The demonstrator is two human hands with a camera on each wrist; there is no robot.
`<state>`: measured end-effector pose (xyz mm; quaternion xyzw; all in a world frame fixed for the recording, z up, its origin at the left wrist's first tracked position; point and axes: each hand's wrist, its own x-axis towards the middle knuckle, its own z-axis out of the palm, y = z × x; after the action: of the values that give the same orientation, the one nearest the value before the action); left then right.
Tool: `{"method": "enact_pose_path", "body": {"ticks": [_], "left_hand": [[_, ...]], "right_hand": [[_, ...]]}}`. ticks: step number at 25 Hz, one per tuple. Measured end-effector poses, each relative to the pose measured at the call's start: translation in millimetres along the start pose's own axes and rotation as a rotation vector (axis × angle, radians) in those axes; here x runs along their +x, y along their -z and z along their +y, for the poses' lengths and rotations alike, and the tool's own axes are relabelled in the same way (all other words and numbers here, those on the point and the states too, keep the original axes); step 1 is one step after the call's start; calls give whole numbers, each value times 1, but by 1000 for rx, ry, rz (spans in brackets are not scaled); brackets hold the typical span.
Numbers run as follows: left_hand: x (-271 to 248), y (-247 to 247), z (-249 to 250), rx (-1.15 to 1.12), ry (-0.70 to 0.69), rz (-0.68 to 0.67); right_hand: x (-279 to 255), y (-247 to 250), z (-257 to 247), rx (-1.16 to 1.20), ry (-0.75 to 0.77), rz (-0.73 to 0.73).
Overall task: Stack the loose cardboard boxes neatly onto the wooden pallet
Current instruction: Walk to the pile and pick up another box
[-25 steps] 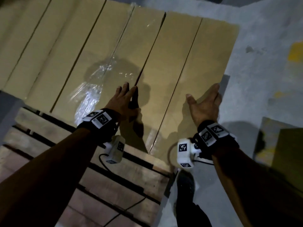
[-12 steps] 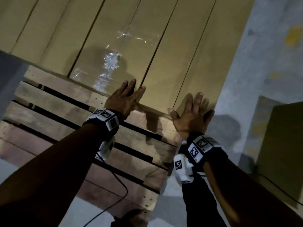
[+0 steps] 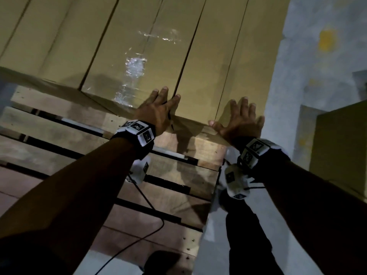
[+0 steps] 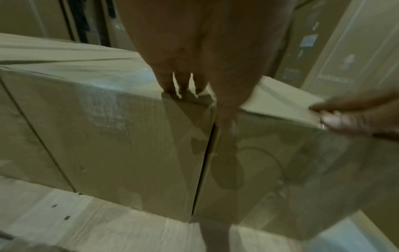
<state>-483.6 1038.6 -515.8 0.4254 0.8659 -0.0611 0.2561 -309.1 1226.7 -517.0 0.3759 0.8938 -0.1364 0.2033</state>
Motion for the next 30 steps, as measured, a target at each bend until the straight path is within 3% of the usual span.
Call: {"method": "enact_pose_path", "body": {"ticks": [6, 13, 18, 24, 30], "left_hand": [[6, 48, 29, -76, 160, 31], [109, 105, 47, -155, 276, 132], [185, 120, 53, -327, 371, 118], [236, 123, 55, -442, 477, 138], [250, 120, 64, -523, 553, 146]], "right_hand": [[12, 5, 2, 92, 88, 340], [162, 101, -2, 89, 199, 332], [278, 154, -1, 93, 240, 354], [352, 184, -4, 101, 233, 241], [385, 196, -8, 43, 221, 162]]}}
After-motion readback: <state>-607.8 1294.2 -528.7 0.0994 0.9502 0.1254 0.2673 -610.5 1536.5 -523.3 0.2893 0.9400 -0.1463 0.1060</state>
